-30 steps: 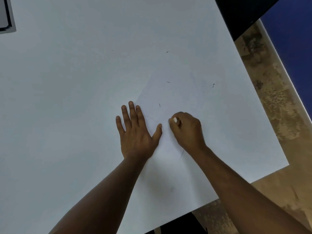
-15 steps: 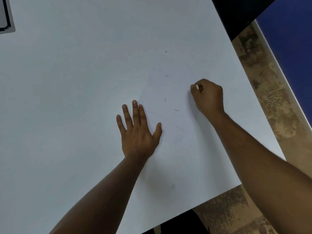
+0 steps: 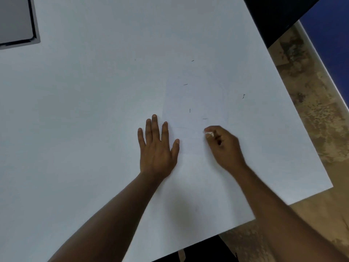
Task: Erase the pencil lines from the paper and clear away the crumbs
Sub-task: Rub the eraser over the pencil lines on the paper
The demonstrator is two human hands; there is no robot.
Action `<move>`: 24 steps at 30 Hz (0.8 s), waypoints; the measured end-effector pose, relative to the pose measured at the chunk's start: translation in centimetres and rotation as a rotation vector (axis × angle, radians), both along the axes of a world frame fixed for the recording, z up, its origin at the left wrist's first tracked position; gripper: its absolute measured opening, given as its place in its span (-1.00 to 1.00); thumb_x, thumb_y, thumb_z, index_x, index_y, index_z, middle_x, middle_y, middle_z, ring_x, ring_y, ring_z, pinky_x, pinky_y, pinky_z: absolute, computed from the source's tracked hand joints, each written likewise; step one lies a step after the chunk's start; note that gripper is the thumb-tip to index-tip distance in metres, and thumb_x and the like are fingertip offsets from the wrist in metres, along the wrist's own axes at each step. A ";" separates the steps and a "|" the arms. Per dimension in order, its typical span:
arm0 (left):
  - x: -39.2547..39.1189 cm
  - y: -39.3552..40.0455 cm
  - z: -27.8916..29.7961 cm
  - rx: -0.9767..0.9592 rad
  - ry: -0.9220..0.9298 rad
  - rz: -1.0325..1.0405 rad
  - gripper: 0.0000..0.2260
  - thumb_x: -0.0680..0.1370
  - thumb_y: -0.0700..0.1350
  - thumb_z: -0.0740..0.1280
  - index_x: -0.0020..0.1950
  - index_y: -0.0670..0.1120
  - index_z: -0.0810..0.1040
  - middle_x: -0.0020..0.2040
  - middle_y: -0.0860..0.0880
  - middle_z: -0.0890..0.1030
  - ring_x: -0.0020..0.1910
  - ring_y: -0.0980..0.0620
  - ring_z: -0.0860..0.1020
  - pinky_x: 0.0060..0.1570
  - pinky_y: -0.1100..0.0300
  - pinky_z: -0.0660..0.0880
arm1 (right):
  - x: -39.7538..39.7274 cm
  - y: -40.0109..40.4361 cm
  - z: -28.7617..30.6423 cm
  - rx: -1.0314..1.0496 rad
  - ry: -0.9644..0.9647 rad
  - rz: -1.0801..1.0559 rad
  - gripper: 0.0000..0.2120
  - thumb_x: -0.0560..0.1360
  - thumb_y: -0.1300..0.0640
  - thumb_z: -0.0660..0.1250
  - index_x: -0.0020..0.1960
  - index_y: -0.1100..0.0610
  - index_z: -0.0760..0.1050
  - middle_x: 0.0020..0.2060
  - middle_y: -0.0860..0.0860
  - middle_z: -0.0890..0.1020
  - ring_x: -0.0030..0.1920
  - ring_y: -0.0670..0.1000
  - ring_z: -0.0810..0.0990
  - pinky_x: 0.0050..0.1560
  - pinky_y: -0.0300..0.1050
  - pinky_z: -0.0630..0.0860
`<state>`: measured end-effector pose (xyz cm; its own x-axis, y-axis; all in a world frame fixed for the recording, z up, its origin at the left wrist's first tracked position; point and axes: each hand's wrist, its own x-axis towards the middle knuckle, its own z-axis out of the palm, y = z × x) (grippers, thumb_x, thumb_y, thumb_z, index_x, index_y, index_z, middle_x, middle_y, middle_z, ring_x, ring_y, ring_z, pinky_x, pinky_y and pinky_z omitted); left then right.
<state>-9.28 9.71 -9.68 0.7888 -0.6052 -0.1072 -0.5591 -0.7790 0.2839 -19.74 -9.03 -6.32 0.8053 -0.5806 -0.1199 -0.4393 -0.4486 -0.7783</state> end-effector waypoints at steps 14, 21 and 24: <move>2.3 2.2 -0.4 -0.004 -0.107 -0.292 -0.28 0.63 0.33 0.09 0.67 -0.06 0.16 0.68 -0.12 0.12 0.66 -0.18 0.06 0.61 -0.19 -0.03 | 3.0 -9.8 1.6 0.324 0.077 0.150 -0.82 0.62 0.12 0.32 -0.05 0.21 0.60 -0.38 -0.07 0.60 -0.39 -0.11 0.54 -0.40 -0.24 0.46; 1.4 0.0 -0.2 -0.037 -0.119 -0.187 -0.31 0.63 0.34 0.08 0.64 -0.05 0.26 0.64 -0.17 0.20 0.63 -0.20 0.12 0.59 -0.23 -0.01 | 3.5 -10.4 1.4 0.320 0.102 0.200 -0.76 0.61 0.08 0.35 -0.10 0.24 0.62 -0.33 -0.01 0.61 -0.36 -0.08 0.53 -0.39 -0.21 0.44; 1.5 0.2 -0.4 -0.025 -0.111 -0.220 -0.29 0.65 0.32 0.05 0.69 -0.06 0.10 0.70 -0.09 -0.03 0.68 -0.11 -0.10 0.61 -0.22 -0.06 | 3.9 -10.8 1.5 0.299 0.145 0.250 -0.84 0.59 0.20 0.36 -0.13 0.25 0.62 -0.31 -0.13 0.66 -0.36 -0.12 0.54 -0.37 -0.23 0.44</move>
<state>-7.75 9.90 -10.04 0.6442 -0.7648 -0.0101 -0.7431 -0.6290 0.2285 -15.85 -19.82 -4.77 0.8798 -0.2914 -0.3757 -0.4597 -0.3194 -0.8287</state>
